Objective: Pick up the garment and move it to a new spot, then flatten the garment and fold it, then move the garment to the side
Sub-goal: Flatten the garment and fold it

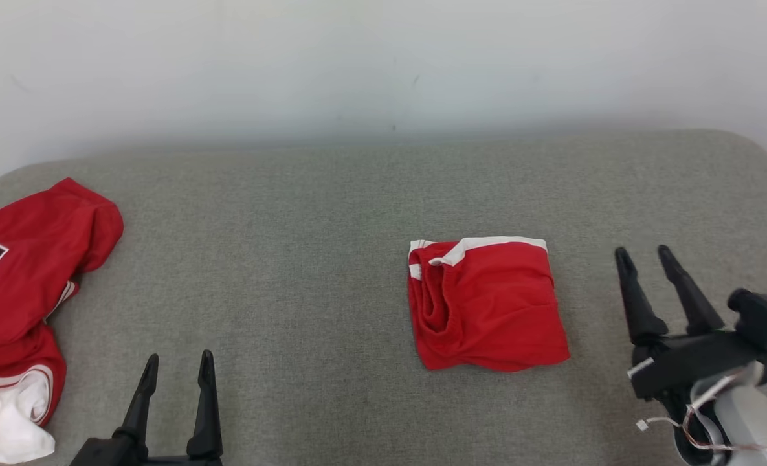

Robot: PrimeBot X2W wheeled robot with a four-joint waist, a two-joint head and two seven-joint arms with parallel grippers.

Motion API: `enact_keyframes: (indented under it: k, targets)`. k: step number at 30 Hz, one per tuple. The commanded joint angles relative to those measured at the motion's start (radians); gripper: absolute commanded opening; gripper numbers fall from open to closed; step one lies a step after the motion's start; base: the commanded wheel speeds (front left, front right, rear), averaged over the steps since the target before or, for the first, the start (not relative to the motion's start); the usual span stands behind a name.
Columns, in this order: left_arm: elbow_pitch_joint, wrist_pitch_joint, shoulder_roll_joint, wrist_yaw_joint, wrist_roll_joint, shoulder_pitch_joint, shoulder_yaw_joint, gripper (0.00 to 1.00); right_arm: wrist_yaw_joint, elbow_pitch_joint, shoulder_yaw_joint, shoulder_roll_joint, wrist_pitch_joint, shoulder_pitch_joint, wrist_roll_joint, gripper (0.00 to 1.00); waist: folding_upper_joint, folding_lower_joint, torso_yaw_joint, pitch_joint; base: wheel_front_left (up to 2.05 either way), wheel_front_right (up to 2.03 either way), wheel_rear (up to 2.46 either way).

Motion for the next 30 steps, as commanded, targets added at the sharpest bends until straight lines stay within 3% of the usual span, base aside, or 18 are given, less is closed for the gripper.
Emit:
enact_keyframes:
  k: [1, 7, 13, 20, 30]
  targets:
    - [-0.006, -0.003, 0.0, 0.0, 0.01, 0.012, 0.006, 1.0, -0.002, -0.037, -0.036, 0.006, -0.005, 0.035, -0.038, 1.0, -0.0001, 0.0, -0.012, -0.009, 0.0, 0.0, 0.0]
    - [-0.014, -0.003, 0.0, 0.0, 0.021, 0.031, 0.019, 1.0, -0.002, -0.22, -0.207, 0.089, -0.005, 0.226, -0.196, 1.0, -0.0001, 0.0, -0.02, -0.022, 0.0, 0.0, 0.0]
    - [-0.011, -0.003, 0.0, 0.002, 0.038, 0.055, 0.03, 1.0, -0.002, -0.311, -0.291, 0.179, -0.005, 0.378, -0.284, 1.0, -0.0001, 0.0, -0.02, -0.04, 0.0, 0.0, 0.0]
    - [-0.007, -0.003, 0.0, 0.002, 0.067, 0.074, 0.047, 1.0, -0.002, -0.337, -0.297, 0.226, -0.005, 0.448, -0.338, 1.0, -0.0001, 0.0, -0.015, -0.049, 0.0, 0.0, 0.0]
    - [-0.006, -0.003, 0.0, -0.004, 0.068, 0.087, 0.052, 1.0, -0.002, -0.331, -0.297, 0.238, -0.006, 0.464, -0.36, 1.0, -0.0001, 0.0, 0.004, -0.056, 0.0, 0.0, 0.0]
